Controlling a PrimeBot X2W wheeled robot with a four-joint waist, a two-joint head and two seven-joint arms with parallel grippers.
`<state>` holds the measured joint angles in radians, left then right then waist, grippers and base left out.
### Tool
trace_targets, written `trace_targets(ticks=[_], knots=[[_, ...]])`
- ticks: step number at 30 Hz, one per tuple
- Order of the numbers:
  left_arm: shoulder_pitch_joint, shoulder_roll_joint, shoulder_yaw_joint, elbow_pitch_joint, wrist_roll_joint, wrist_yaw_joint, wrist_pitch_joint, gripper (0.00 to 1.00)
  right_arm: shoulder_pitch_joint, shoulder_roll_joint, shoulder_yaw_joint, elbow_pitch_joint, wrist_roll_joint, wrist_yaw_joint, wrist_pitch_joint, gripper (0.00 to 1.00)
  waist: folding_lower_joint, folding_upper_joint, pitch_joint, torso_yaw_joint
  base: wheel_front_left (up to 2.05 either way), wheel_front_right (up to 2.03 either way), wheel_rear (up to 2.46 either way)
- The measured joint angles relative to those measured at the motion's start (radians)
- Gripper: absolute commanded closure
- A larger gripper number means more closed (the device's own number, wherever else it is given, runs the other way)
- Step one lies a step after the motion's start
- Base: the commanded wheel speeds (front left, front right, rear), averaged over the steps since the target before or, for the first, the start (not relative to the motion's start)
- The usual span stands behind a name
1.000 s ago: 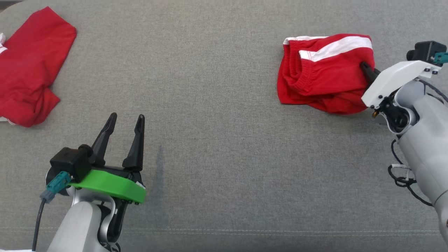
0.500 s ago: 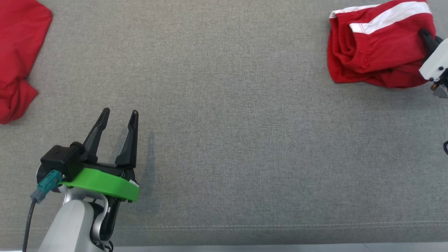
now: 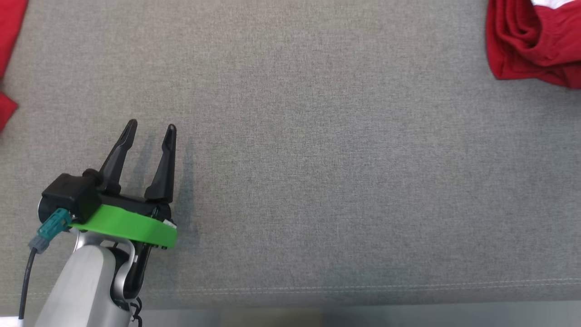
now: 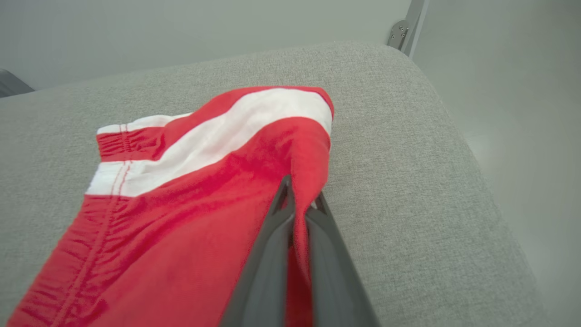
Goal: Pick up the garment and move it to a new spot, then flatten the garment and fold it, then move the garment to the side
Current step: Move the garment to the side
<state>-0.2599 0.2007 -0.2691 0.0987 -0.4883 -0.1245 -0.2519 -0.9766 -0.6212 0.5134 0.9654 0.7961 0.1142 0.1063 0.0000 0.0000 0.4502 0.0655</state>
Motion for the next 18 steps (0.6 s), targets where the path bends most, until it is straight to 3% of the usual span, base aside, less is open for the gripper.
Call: trace_targets(ticks=[8, 9, 10, 11, 12, 18], knots=[[-0.030, 0.000, -0.006, -0.005, 0.000, 0.000, 0.000, 0.00, -0.004, -0.016, -0.012, 0.020, -0.008, -0.001, -0.037, 1.00, 0.0000, 0.0000, 0.053, 0.008, 0.00, 0.00, 0.00], [-0.030, 0.000, -0.006, -0.005, 0.000, 0.000, 0.000, 0.00, -0.004, -0.012, -0.013, 0.023, -0.008, -0.002, -0.042, 0.87, 0.0000, 0.0000, 0.055, 0.010, 0.00, 0.00, 0.00], [-0.031, 0.000, -0.005, -0.004, 0.000, 0.000, 0.000, 0.00, -0.003, -0.008, -0.013, 0.026, -0.008, -0.002, -0.045, 0.58, 0.0000, 0.0000, 0.056, 0.010, 0.00, 0.00, 0.00], [-0.033, 0.000, -0.004, -0.004, 0.000, 0.000, 0.000, 0.00, -0.002, -0.001, -0.012, 0.029, -0.008, -0.003, -0.051, 0.04, 0.0000, 0.0000, 0.055, 0.011, 0.00, 0.00, 0.00], [-0.034, 0.000, -0.004, -0.002, 0.000, 0.000, 0.000, 0.00, 0.000, 0.006, -0.010, 0.033, -0.008, -0.011, -0.054, 0.00, 0.0000, 0.0000, 0.053, 0.010, 0.00, 0.00, 0.00], [-0.039, -0.002, -0.005, 0.013, 0.000, 0.000, 0.000, 0.00, 0.020, 0.024, -0.010, 0.063, -0.007, -0.021, -0.066, 0.00, 0.0000, 0.0000, 0.026, 0.006, 0.00, 0.00, 0.00]])
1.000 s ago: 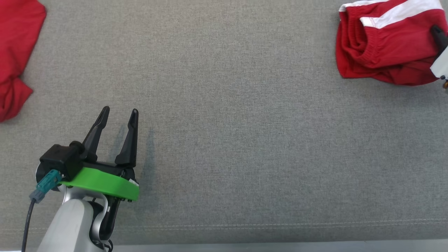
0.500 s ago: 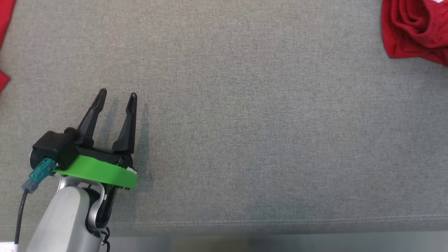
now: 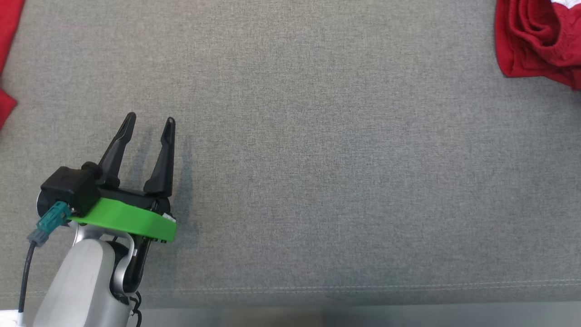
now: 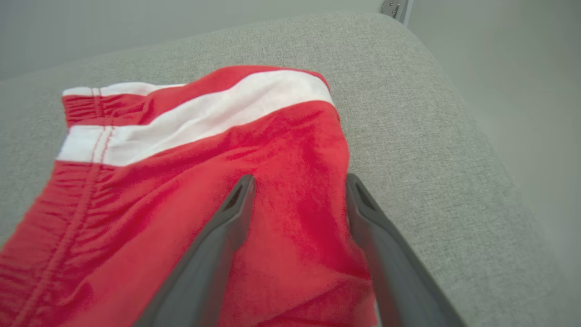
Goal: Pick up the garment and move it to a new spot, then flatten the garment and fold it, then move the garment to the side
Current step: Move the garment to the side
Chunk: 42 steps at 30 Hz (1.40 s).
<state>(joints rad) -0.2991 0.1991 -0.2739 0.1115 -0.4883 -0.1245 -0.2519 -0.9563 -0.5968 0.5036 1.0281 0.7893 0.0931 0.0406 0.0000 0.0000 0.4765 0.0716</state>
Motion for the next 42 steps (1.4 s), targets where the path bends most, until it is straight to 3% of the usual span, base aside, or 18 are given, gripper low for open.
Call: trace_targets(ticks=[6, 11, 22, 28, 42], knots=[[0.000, -0.005, 0.000, 0.013, 0.000, 0.000, 0.000, 0.00, 0.028, 0.000, -0.009, 0.038, 0.000, -0.042, -0.028, 0.00, 0.0000, 0.0000, -0.035, -0.006, 0.00, 0.00, 0.00], [0.000, -0.025, 0.000, 0.017, 0.000, 0.000, 0.000, 0.00, 0.051, -0.002, -0.036, 0.044, 0.012, -0.042, -0.087, 0.00, 0.0000, 0.0000, -0.076, -0.011, 0.00, 0.00, 0.00], [0.018, -0.032, 0.023, 0.048, -0.001, 0.000, 0.000, 0.00, 0.090, 0.070, -0.020, -0.087, 0.007, -0.006, -0.265, 0.00, 0.0000, 0.0000, -0.200, -0.024, 0.00, 0.00, 0.00], [0.051, -0.045, 0.038, 0.076, -0.001, 0.000, 0.000, 0.00, 0.188, 0.141, -0.010, -0.151, 0.022, 0.012, -0.279, 0.00, 0.0000, 0.0000, -0.277, -0.031, 0.00, 0.00, 0.00], [0.132, -0.065, 0.041, 0.095, 0.002, 0.000, 0.000, 0.00, 0.434, 0.189, -0.034, -0.367, 0.006, 0.021, -0.295, 0.00, 0.0000, 0.0000, -0.434, -0.021, 0.00, 0.00, 0.00]])
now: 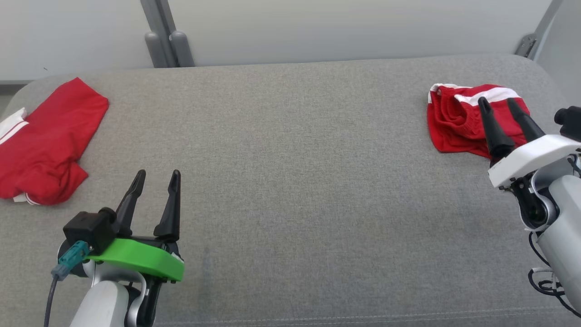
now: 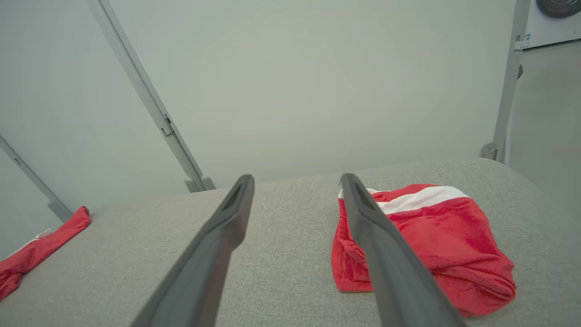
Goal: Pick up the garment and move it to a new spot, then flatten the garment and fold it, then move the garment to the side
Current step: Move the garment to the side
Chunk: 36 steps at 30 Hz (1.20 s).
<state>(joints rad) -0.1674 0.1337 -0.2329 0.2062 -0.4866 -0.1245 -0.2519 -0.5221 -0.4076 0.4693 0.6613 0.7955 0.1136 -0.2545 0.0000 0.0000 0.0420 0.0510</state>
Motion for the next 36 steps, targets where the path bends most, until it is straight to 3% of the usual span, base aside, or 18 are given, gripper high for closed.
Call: trace_targets(ticks=[7, 14, 26, 36], knots=[[0.032, 0.000, 0.046, -0.039, 0.003, 0.007, 0.000, 0.00, 0.044, 0.026, -0.078, -0.203, -0.088, -0.055, 0.000, 0.00, 0.0000, 0.0000, -0.013, 0.015, 0.00, 0.00, 0.00], [0.034, -0.018, 0.062, -0.061, 0.021, 0.011, 0.000, 0.00, 0.213, 0.057, -0.094, -0.277, -0.163, -0.117, 0.000, 0.00, 0.0000, 0.0000, -0.001, 0.009, 0.00, 0.00, 0.00], [0.046, -0.020, 0.066, -0.076, 0.078, 0.016, 0.000, 0.00, 0.346, 0.101, -0.112, -0.427, -0.265, -0.169, 0.000, 0.00, 0.0000, 0.0000, 0.003, 0.004, 0.00, 0.00, 0.00], [0.050, -0.032, 0.071, -0.084, 0.086, 0.016, 0.000, 0.00, 0.414, 0.111, -0.151, -0.497, -0.304, -0.179, 0.000, 0.00, 0.0000, 0.0000, 0.004, 0.005, 0.00, 0.00, 0.00]])
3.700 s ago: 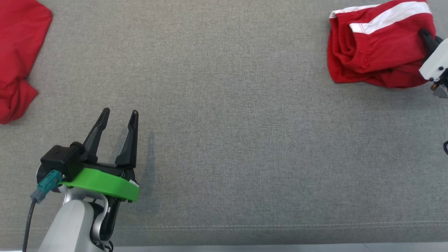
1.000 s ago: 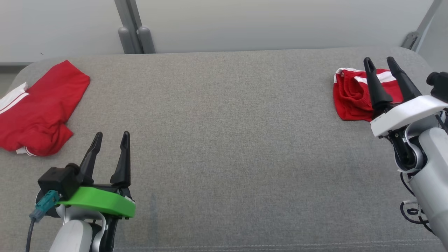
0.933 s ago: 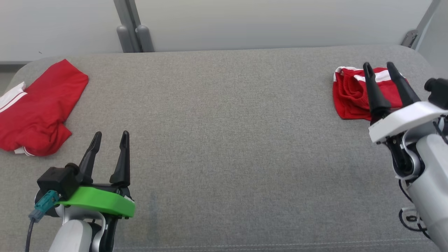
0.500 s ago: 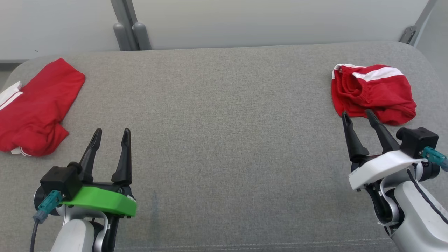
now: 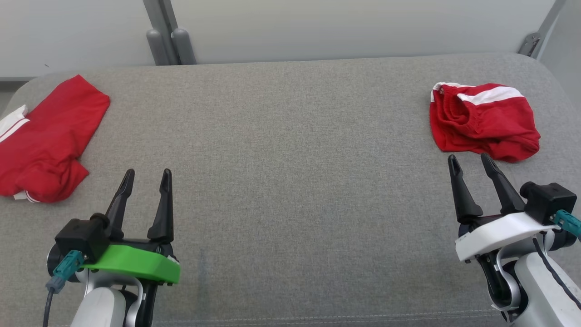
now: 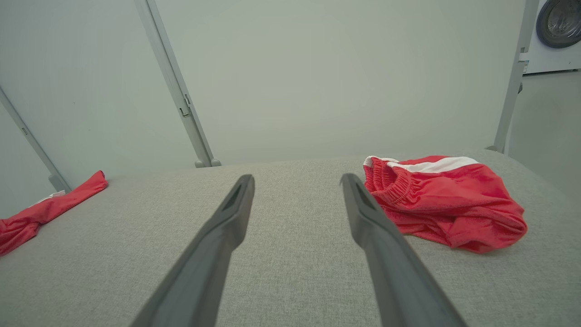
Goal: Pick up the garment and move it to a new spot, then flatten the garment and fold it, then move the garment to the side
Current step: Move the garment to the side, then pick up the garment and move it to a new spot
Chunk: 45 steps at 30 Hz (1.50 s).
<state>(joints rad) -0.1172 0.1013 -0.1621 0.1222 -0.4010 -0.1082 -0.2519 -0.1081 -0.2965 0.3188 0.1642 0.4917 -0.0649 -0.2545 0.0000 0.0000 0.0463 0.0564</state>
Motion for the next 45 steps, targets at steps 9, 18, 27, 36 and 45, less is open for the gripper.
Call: trace_targets(ticks=[9, 18, 27, 36, 45], knots=[[0.007, -0.012, 0.005, 0.000, 0.002, 0.000, 0.000, 0.00, 0.039, 0.011, -0.022, -0.046, -0.018, -0.005, 0.000, 0.00, 0.0000, 0.0000, 0.002, 0.005, 0.00, 0.00, 0.00], [0.010, -0.016, 0.016, -0.001, 0.007, 0.000, 0.000, 0.00, 0.074, 0.029, -0.050, -0.078, -0.025, -0.007, 0.000, 0.00, 0.0000, 0.0000, -0.001, 0.004, 0.00, 0.00, 0.00], [0.011, -0.020, 0.018, 0.000, 0.009, -0.001, 0.000, 0.00, 0.091, 0.034, -0.063, -0.095, -0.035, -0.006, 0.000, 0.00, 0.0000, 0.0000, -0.003, 0.008, 0.00, 0.00, 0.00], [0.011, -0.025, 0.009, 0.016, 0.010, -0.004, 0.000, 0.00, 0.100, 0.028, -0.069, -0.100, -0.037, 0.016, 0.000, 0.00, 0.0000, 0.0000, -0.002, 0.038, 0.00, 0.00, 0.00], [0.010, -0.029, 0.004, 0.030, 0.010, -0.007, 0.000, 0.00, 0.101, 0.021, -0.054, -0.092, -0.051, 0.044, 0.000, 0.00, 0.0000, 0.0000, -0.002, 0.109, 0.00, 0.00, 0.00]])
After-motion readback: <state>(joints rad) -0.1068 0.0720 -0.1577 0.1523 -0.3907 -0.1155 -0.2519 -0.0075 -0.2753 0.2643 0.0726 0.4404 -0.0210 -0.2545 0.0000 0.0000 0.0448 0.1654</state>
